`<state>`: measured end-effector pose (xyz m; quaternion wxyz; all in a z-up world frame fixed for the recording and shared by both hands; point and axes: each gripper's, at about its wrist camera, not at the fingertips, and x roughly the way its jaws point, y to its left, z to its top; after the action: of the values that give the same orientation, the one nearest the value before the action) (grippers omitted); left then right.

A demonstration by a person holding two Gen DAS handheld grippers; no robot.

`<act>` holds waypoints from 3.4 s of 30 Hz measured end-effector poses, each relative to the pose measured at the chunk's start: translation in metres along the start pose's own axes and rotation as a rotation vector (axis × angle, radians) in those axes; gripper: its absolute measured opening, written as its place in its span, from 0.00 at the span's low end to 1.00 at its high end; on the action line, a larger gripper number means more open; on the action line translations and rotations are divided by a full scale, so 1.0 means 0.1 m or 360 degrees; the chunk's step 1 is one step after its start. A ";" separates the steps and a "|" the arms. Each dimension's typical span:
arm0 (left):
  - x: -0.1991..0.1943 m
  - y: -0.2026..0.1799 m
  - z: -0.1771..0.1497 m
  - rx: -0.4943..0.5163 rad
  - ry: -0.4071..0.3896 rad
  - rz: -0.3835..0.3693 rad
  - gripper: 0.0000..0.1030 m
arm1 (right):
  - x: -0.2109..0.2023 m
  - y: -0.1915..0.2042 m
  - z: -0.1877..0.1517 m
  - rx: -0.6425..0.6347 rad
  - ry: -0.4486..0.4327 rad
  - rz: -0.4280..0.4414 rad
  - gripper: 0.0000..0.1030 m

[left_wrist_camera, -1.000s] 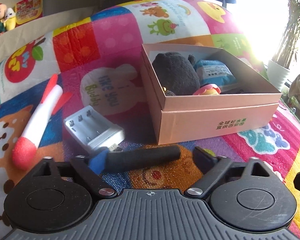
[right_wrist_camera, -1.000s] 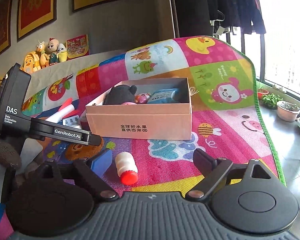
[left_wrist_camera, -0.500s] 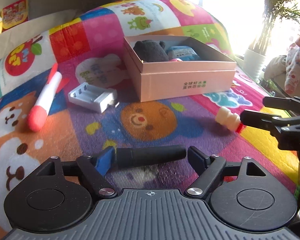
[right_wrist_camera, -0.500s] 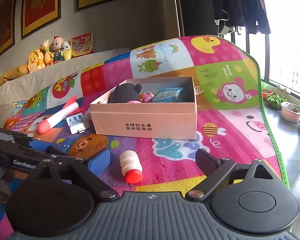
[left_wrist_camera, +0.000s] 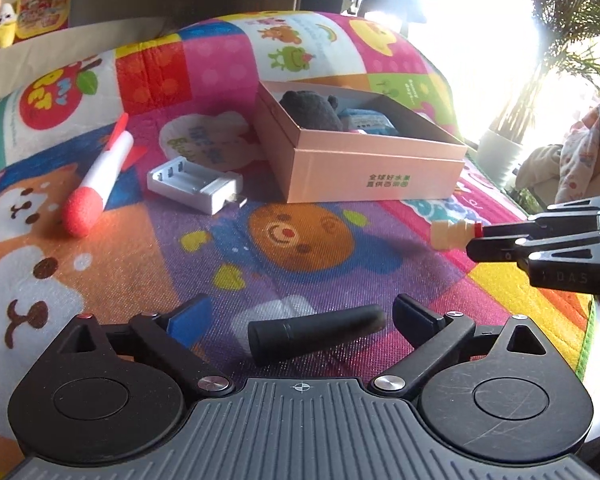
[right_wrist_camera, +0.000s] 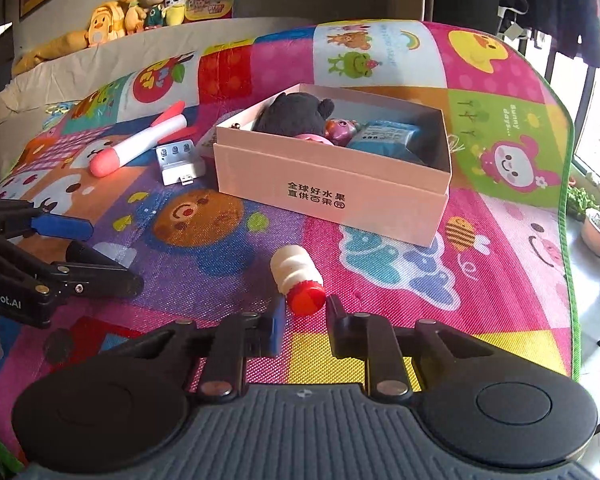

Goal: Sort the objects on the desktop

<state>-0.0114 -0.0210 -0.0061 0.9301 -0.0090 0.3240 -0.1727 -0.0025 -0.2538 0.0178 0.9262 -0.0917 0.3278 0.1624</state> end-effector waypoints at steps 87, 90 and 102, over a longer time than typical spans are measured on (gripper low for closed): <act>-0.24 -0.76 1.49 0.0397 -0.0497 -0.0063 0.79 | -1.12 -0.60 0.68 0.0108 -0.0631 -0.0201 0.24; 0.00 -0.84 1.90 0.0363 -0.0497 -0.0122 0.83 | -1.21 -0.77 0.78 0.0145 -0.0679 -0.0296 0.24; 0.13 -0.06 1.25 0.0035 -0.0307 0.0075 0.97 | -0.93 -1.03 0.83 0.0269 -0.0549 -0.0249 0.24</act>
<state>0.0719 -0.0424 0.0855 0.9608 -0.0078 0.2312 -0.1526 0.0143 -0.3487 0.1473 0.9828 -0.0098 0.1686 0.0752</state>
